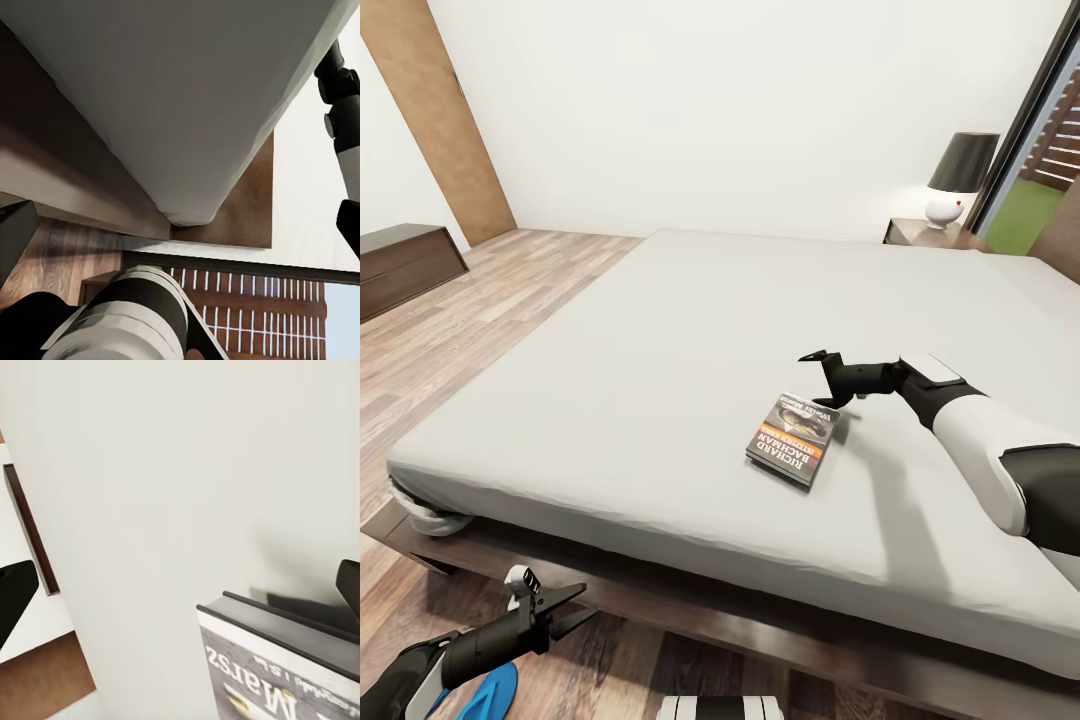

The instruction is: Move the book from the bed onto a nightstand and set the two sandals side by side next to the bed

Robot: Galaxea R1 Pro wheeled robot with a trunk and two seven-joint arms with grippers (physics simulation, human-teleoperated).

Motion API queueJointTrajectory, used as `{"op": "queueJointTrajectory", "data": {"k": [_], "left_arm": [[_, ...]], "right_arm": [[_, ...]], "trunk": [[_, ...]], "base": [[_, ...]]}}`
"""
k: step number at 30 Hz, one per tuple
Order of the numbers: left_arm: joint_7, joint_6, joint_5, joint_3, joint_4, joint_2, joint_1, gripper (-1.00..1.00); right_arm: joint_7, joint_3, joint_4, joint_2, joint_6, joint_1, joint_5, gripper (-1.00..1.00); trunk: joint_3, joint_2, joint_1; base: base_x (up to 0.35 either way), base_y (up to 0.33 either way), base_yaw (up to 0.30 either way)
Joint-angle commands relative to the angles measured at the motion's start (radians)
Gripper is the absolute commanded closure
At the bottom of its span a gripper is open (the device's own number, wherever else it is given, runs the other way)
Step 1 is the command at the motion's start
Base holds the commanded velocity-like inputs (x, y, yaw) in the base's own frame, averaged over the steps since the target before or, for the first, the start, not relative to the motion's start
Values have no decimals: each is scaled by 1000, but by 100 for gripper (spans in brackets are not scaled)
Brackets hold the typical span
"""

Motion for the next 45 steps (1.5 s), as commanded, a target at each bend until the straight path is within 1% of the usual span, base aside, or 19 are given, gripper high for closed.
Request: {"op": "queueJointTrajectory", "data": {"k": [1, 27, 45], "left_arm": [[-4, 11, -1, 0, 0, 0, 0, -100], [-4, 11, -1, 0, 0, 1, 0, -100], [-4, 12, -1, 1, 0, 2, 0, -100]], "right_arm": [[-8, 6, -2, 0, 2, 0, -9, -100], [-8, 6, -1, -1, 2, 0, -9, -100], [-8, 6, -1, -1, 2, 0, -9, -100]], "trunk": [[-1, 0, 0], [-1, 0, 0], [-1, 0, 0]], "base": [[0, 0, 0], [-1, 0, 0], [-59, 0, 0]]}}
